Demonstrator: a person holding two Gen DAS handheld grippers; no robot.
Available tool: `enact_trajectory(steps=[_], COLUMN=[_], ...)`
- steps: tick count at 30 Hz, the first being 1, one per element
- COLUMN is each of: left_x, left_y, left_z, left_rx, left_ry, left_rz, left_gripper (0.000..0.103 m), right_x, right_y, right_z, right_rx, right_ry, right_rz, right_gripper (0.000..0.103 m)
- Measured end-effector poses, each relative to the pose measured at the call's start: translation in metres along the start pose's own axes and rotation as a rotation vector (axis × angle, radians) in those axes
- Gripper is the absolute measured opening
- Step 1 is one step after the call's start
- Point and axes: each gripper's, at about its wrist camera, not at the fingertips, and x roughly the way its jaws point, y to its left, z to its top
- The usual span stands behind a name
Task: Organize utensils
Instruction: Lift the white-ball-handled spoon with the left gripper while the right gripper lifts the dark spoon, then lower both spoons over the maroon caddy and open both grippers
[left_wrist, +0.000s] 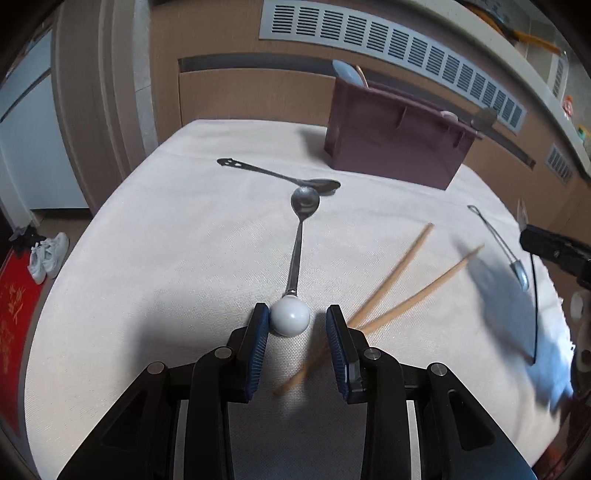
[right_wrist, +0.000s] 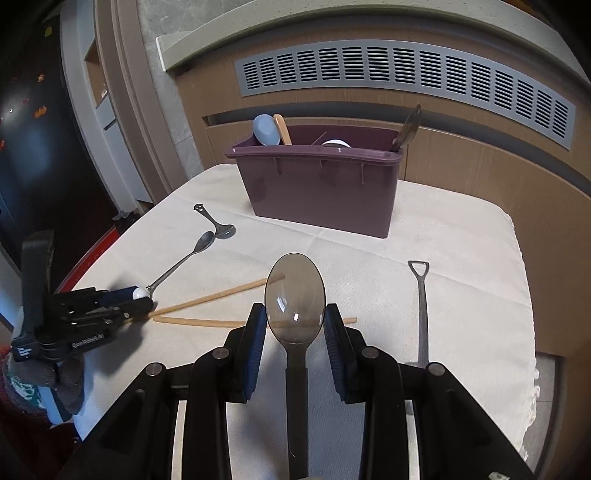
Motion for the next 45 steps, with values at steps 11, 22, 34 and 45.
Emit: enact_trajectory(steps=[11,22,34,45], left_x=[-0.057,-0.102,-0.160,-0.090], left_y=[-0.014,-0.028,-0.048,-0.068], left_z=[0.022,0.056,0.147,0.255], left_rx=[0.057,0.078,0.100,0.083], left_ry=[-0.209,-0.301,-0.507,-0.560], left_rz=[0.043,-0.029,-0.146,-0.253], left_gripper=[0.022,0.022,0.022,0.022], right_x=[-0.032,-0.059,-0.116,-0.059], right_y=[0.008,0.016,0.006,-0.018], right_z=[0.004,0.017,0.104,0.208], right_rx=[-0.007,-0.023,0.047,0.063], right_ry=[-0.085,-0.166,-0.390,-0.487], right_rz=[-0.053,-0.078,-0.028,-0.153], right_gripper=[0.030,0.030,0.030,0.030])
